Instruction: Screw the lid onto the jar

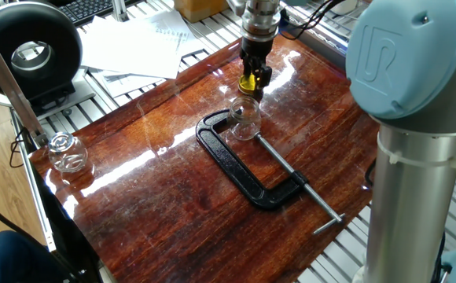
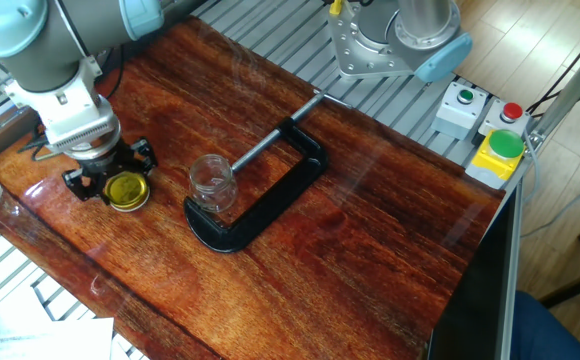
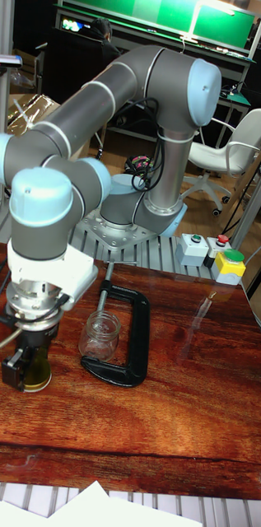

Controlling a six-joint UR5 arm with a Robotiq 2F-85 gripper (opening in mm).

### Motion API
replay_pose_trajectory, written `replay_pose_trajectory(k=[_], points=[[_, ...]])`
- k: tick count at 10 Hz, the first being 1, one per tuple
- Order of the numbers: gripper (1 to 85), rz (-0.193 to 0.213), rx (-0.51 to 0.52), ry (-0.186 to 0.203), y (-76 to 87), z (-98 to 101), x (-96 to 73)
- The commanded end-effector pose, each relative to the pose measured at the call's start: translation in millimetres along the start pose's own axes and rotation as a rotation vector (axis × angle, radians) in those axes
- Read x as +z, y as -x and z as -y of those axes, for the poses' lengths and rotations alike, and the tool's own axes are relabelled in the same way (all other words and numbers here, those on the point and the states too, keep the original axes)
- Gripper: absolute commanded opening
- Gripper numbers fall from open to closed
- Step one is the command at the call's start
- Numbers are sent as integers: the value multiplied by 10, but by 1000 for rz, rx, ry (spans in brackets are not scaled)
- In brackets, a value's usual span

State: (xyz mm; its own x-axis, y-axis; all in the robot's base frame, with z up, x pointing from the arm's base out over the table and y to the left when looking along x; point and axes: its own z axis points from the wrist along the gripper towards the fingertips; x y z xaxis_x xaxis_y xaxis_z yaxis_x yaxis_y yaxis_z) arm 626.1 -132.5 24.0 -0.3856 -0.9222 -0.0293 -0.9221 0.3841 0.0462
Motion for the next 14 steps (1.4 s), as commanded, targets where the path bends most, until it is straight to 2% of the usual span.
replay_pose_trajectory(k=[1,3,5,6,8,9,11,13,14], points=[[557,11,63,25,-33,-167,-381],[550,29,128,63,2,-409,-684],[547,55,186,100,109,-649,-883],[520,52,238,104,151,-762,-963],[453,30,329,92,233,-889,-1035],[453,31,361,88,322,-947,-1059],[453,45,430,88,530,-1035,-1141],[450,65,539,79,619,-1008,-1161],[447,69,608,91,642,-1025,-1164]])
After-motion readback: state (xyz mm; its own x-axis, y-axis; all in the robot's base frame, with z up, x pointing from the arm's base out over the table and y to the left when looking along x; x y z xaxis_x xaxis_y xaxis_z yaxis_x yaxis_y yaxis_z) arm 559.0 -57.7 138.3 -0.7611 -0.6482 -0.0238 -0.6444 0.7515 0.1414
